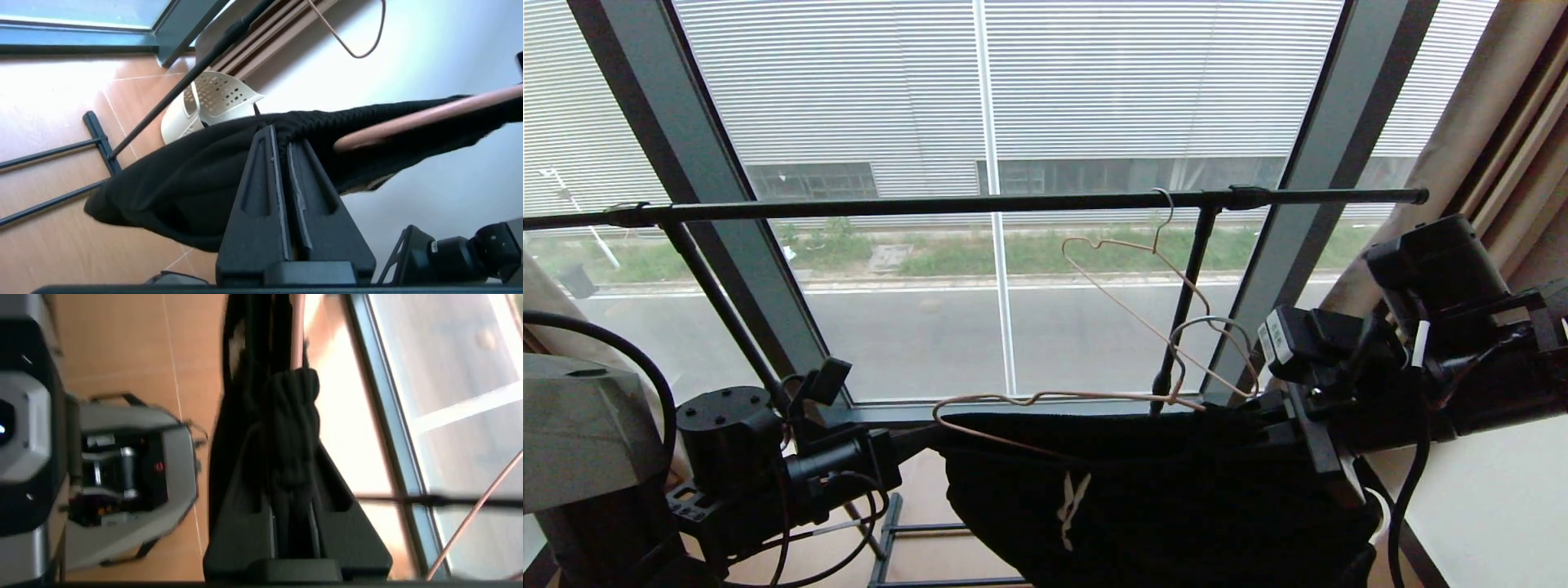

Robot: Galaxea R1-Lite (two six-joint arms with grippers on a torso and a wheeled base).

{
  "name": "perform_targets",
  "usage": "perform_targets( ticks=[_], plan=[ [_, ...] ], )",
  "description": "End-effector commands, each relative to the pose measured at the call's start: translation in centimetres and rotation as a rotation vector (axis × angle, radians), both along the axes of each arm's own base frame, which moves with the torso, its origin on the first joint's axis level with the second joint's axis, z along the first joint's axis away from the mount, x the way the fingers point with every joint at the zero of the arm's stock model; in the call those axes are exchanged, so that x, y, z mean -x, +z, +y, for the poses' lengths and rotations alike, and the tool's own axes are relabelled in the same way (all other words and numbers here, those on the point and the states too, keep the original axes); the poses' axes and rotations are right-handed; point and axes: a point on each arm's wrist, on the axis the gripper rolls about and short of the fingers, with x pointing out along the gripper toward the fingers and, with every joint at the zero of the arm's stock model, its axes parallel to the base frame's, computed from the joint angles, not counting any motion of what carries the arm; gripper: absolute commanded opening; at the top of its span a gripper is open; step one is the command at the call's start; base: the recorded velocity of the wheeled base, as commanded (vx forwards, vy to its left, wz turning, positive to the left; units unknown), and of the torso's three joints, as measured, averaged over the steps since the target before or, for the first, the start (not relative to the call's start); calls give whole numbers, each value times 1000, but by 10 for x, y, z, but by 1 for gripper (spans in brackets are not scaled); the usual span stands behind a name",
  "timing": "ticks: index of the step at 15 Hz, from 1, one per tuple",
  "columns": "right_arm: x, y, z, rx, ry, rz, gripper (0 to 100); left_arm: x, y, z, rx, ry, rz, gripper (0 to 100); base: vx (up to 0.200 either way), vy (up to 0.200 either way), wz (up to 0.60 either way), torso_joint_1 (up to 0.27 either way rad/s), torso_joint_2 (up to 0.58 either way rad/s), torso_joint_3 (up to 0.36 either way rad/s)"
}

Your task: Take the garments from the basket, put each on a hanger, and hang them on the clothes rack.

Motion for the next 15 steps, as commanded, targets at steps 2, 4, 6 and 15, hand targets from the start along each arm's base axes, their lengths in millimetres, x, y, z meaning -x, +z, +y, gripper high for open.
perform_targets(
  ticks=[2, 4, 6, 15],
  plan=[
    [3, -7, -1, 16, -3, 21, 0, 1, 3, 0, 3, 0, -11, 0, 0, 0, 0, 0, 0, 0],
    [4, -10, -2, 43, -11, 16, 0, 1, 5, 2, 5, 6, -20, 0, 0, 0, 0, 0, 0, 0],
    [3, -12, -2, 67, -26, 12, 0, 1, 5, 2, 5, 6, -20, 0, 0, 0, 0, 0, 0, 0],
    [0, -20, -2, 142, -78, 8, 0, 1, 8, 5, 7, 17, -27, 0, 0, 0, 0, 0, 0, 0]
  ],
)
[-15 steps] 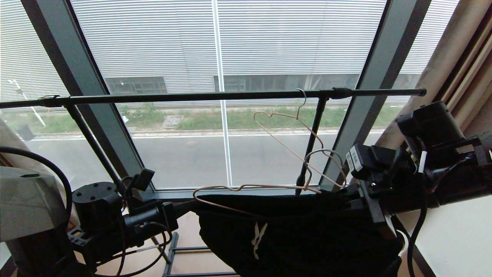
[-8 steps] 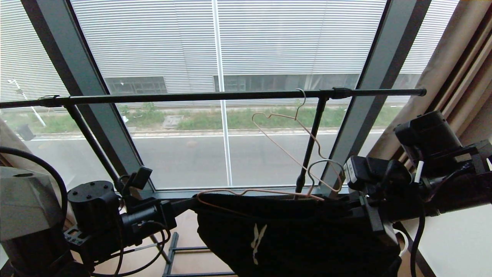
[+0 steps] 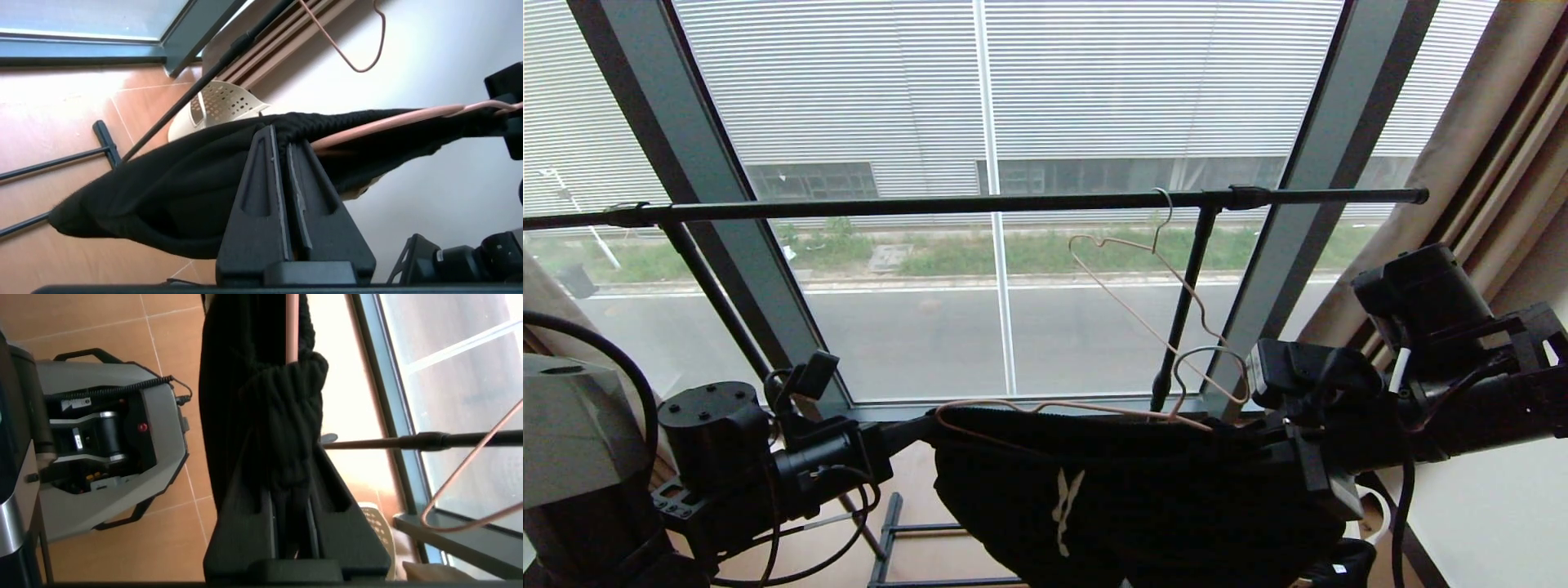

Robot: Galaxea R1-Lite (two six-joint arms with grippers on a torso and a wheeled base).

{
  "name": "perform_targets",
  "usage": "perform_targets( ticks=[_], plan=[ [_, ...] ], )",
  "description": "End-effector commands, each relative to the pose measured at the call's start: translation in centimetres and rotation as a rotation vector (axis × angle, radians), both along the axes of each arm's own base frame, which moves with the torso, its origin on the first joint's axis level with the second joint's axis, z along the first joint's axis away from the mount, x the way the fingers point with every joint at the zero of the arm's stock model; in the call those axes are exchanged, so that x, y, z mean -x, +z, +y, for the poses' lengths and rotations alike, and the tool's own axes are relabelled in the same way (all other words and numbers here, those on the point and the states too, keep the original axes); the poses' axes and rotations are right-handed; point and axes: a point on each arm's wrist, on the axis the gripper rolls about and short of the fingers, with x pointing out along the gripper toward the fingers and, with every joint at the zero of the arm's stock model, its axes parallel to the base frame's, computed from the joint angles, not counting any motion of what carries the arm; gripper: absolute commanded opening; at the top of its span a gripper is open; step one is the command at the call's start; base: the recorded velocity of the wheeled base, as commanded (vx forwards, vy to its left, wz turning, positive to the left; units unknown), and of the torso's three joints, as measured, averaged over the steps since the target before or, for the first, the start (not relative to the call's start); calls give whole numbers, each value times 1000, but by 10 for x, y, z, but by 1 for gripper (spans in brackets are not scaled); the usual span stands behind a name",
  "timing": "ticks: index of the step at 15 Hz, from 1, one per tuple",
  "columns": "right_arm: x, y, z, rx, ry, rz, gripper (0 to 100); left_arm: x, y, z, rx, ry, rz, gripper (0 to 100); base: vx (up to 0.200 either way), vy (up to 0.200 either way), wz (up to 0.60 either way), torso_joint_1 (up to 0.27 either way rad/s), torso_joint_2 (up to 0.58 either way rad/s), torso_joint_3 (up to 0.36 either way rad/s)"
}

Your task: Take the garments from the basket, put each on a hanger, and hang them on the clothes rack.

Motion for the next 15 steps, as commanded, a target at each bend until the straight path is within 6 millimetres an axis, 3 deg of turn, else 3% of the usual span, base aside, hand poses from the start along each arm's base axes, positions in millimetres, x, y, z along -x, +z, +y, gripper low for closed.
perform_targets(
  ticks=[1, 15],
  plan=[
    [0, -2, 0, -1, 3, 7, 0, 0, 1, 0, 2, 0, -5, 0, 0, 0, 0, 0, 0, 0],
    [13, -11, -6, -11, 5, -11, 0, -6, -5, 6, -2, 25, 10, 0, 0, 0, 0, 0, 0, 0]
  ],
)
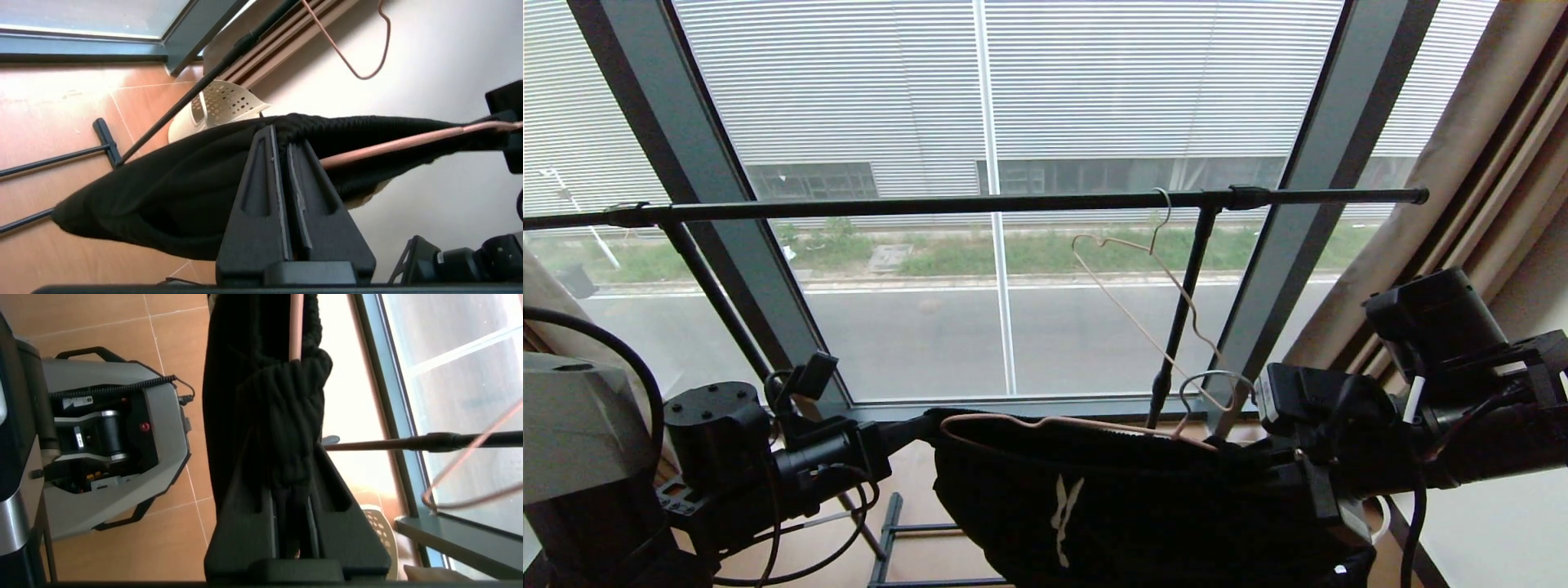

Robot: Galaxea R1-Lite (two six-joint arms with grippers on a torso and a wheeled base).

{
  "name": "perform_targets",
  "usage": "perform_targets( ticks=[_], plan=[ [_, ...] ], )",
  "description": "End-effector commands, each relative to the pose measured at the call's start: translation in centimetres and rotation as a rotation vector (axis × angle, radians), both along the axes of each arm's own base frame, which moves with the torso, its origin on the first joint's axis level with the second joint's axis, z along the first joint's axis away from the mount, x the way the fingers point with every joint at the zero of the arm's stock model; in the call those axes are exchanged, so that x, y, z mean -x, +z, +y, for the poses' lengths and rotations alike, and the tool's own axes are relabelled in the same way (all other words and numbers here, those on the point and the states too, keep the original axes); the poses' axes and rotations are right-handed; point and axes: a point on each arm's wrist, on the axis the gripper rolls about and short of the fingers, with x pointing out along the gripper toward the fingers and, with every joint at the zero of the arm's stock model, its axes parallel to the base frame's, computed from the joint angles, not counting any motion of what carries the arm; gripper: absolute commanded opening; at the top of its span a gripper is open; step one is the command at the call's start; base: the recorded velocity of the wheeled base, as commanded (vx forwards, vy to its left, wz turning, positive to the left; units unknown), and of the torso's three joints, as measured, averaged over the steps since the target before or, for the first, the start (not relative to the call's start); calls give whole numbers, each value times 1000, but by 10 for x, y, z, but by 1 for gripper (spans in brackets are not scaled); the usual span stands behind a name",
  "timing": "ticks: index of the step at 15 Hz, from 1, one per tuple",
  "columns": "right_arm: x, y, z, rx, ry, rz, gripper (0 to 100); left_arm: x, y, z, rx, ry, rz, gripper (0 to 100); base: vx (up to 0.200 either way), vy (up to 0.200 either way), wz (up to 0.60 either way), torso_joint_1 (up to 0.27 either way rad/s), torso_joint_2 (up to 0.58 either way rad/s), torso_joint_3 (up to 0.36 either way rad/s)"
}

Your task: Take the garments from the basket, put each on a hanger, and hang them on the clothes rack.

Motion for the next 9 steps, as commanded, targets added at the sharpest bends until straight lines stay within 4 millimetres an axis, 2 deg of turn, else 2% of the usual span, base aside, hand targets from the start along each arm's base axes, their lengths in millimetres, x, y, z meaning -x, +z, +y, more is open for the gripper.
perform_targets(
  ticks=[1, 9],
  plan=[
    [2, -1, -1, 5, -1, 3, 0, -1, 1, 0, 0, 3, -4, 0, 0, 0, 0, 0, 0, 0],
    [1, -8, -1, 38, -19, 17, 0, 1, 10, 0, -5, -3, -55, 0, 0, 0, 0, 0, 0, 0]
  ],
)
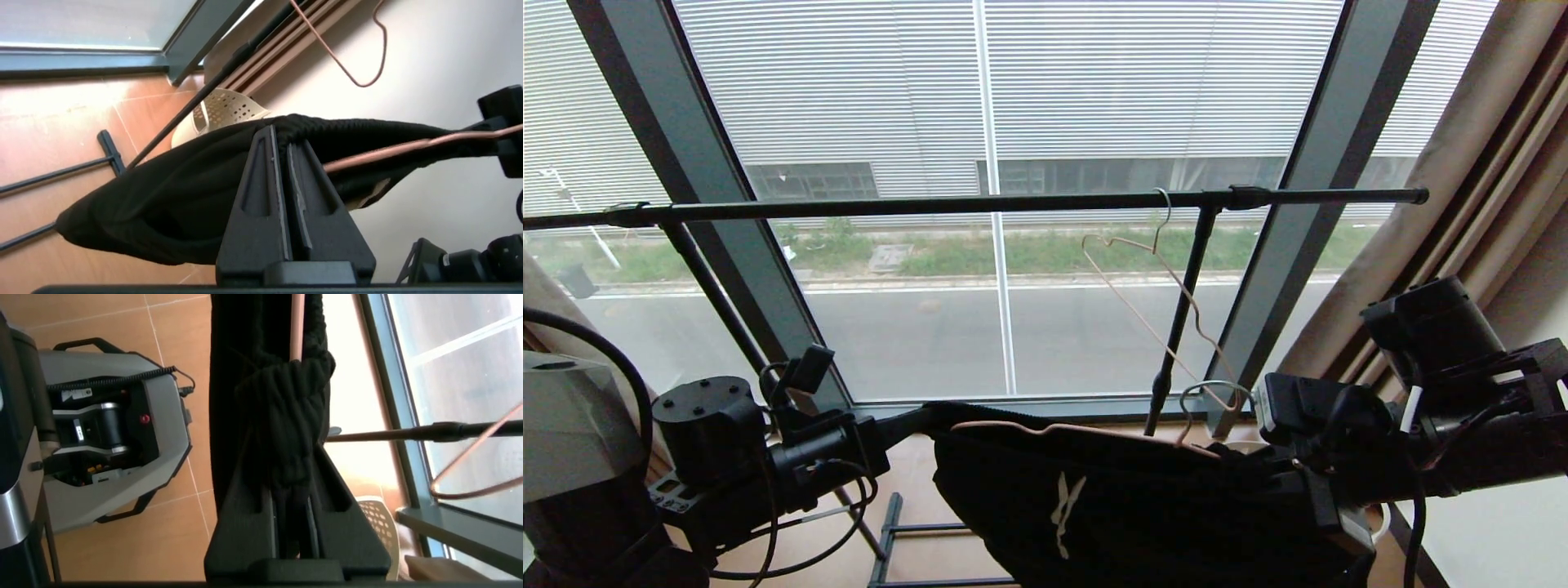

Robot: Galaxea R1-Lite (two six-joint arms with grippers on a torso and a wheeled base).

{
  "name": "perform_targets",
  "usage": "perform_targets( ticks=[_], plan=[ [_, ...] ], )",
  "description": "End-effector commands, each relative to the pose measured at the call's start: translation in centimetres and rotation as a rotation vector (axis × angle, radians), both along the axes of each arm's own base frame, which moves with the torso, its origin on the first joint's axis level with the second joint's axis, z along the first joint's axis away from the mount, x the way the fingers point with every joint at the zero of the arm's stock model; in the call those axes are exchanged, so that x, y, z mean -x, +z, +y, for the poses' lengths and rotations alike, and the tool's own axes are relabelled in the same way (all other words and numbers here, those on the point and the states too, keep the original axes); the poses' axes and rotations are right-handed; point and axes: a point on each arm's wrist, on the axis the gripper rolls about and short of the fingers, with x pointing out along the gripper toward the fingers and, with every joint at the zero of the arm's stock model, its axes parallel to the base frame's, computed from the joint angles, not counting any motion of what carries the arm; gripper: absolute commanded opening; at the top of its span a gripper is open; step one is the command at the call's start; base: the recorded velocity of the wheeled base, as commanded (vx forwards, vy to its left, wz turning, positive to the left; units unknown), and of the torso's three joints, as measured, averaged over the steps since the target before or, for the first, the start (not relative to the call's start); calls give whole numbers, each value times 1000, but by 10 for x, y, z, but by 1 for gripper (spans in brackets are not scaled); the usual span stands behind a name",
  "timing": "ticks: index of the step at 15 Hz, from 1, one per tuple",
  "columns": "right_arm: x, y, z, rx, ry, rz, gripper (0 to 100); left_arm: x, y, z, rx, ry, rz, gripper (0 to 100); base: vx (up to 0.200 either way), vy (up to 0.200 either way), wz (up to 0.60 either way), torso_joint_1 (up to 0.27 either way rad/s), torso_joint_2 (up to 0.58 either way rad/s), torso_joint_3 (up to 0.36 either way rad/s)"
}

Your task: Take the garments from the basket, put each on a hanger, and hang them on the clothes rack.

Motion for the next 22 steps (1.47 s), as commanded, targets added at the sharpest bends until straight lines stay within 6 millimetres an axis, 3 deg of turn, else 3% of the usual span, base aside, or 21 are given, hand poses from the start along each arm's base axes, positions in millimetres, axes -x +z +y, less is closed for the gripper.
perform_targets(
  ticks=[1, 5, 6, 9, 13, 17, 22],
  plan=[
    [-1, -3, 0, 14, -6, 8, 0, 0, 4, 0, 4, 0, -17, 0, 0, 0, 0, 0, 0, 0],
    [-2, -3, 1, 26, -16, -4, 0, -1, 16, -7, -4, -30, -97, 0, 0, 0, 0, 0, 0, 0],
    [-6, -6, 3, 23, -17, -15, 0, -2, 27, -15, -8, -58, -167, 0, 0, 0, 0, 0, 0, 0],
    [-12, -12, 5, 40, -36, -43, 0, -4, 60, -28, -66, -108, -169, 0, 0, 0, 0, 0, 0, 0],
    [-16, -18, 8, 59, -60, -86, 0, -6, 86, -38, -162, -160, -163, 0, 0, 0, 0, 0, 0, 0],
    [-24, -27, 11, 58, -85, -145, 0, -1, 94, -51, -210, -218, -148, 0, 0, 0, 0, 0, 0, 0],
    [-27, -24, 12, 34, -143, -138, 0, 5, 99, -82, -333, -243, -120, 0, 0, 0, 0, 0, 0, 0]
  ],
)
